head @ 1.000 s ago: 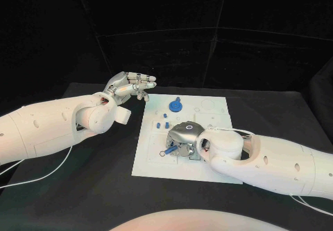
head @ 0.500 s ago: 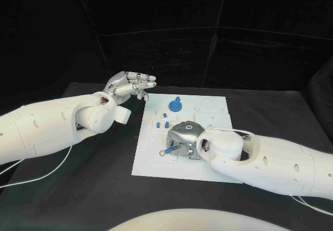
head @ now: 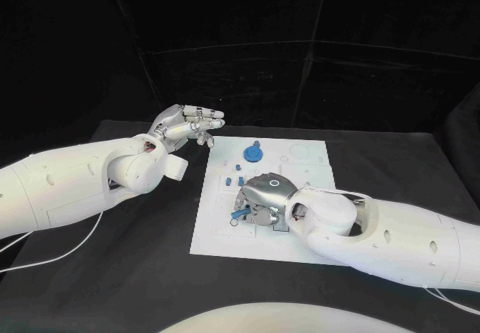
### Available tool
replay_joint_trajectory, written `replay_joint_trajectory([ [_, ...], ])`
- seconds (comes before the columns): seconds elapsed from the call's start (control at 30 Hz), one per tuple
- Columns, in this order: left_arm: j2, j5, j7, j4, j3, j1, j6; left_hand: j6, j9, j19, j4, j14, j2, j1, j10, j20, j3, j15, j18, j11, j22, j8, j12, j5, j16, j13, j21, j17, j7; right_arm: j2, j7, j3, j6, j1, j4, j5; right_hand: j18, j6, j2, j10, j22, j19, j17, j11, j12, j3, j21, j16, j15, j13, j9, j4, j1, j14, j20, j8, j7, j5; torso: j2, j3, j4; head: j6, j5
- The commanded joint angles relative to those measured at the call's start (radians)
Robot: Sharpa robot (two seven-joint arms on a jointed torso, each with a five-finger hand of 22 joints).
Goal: Assemble the parts on the task board
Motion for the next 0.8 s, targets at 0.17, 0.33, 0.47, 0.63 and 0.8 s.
replay_joint_trajectory([
  [0.17,-0.011,0.003,-0.007,0.013,0.0,0.001,0.01,0.0,-0.002,-0.005,-0.003,-0.008,0.005,-0.004,-0.007,0.001,-0.001,-0.002,0.014,0.002,-0.002,0.0,0.006,0.0,-0.007,-0.001,-0.006,-0.002,0.005,-0.02,0.055,0.001,-0.121,0.002,0.022,0.039,-0.015,0.004,-0.011,0.001,0.114,0.01,0.006,-0.005,-0.006,0.0,0.006,0.008,-0.007,0.001,-0.001,0.013,-0.021,0.046,-0.002,0.008,-0.001,0.016,0.0,0.0001,-0.0003,0.002,0.001],
  [0.33,-0.036,-0.02,-0.029,0.035,-0.01,0.001,0.014,0.0,-0.001,-0.002,0.005,0.001,0.002,-0.02,0.001,0.003,-0.011,-0.001,0.014,0.001,-0.004,0.001,0.014,0.0,0.0,0.001,-0.007,0.004,0.005,-0.042,0.059,0.001,-0.139,0.002,0.041,0.048,-0.015,0.004,-0.012,0.0,0.115,0.01,0.009,-0.005,-0.007,0.0,0.006,0.01,-0.007,0.001,-0.001,0.014,-0.022,0.047,-0.002,0.008,-0.002,0.018,0.0,0.001,-0.002,0.006,0.004],
  [0.47,-0.066,-0.086,-0.07,0.059,-0.022,0.001,0.033,0.008,0.0,0.009,0.027,0.022,-0.011,-0.057,0.023,0.004,-0.04,-0.004,0.015,-0.005,-0.012,0.006,0.031,0.0,0.014,0.004,-0.012,0.019,0.0,-0.064,0.059,0.001,-0.158,0.002,0.06,0.053,-0.015,0.004,-0.012,0.0,0.115,0.01,0.009,-0.005,-0.008,0.001,0.006,0.009,-0.007,0.0,-0.001,0.014,-0.022,0.047,-0.002,0.009,-0.002,0.018,0.0,0.0009,-0.0003,0.008,0.002],
  [0.63,-0.102,-0.154,-0.12,0.092,-0.037,0.0,0.053,0.015,0.0,0.023,0.052,0.04,-0.023,-0.093,0.038,0.002,-0.078,-0.007,0.016,-0.01,-0.025,0.011,0.042,0.0,0.022,0.006,-0.021,0.028,-0.005,-0.087,0.059,0.001,-0.176,0.002,0.074,0.057,-0.016,0.004,-0.012,0.0,0.117,0.011,0.011,-0.006,-0.009,0.002,0.007,0.011,-0.007,0.0,-0.001,0.013,-0.021,0.047,-0.002,0.009,-0.002,0.021,-0.001,0.0001,0.0016,0.01,0.004],
  [0.8,-0.126,-0.19,-0.17,0.113,-0.048,0.0,0.061,0.019,0.0,0.034,0.066,0.049,-0.027,-0.106,0.042,0.0,-0.105,-0.009,0.015,-0.012,-0.035,0.013,0.045,-0.001,0.024,0.007,-0.029,0.03,-0.006,-0.1,0.056,0.001,-0.183,0.002,0.08,0.059,-0.016,0.004,-0.013,0.0,0.117,0.011,0.014,-0.006,-0.01,0.003,0.007,0.012,-0.007,-0.002,-0.002,0.013,-0.021,0.048,-0.002,0.009,-0.003,0.023,-0.001,0.0001,0.0012,0.014,0.004],
])
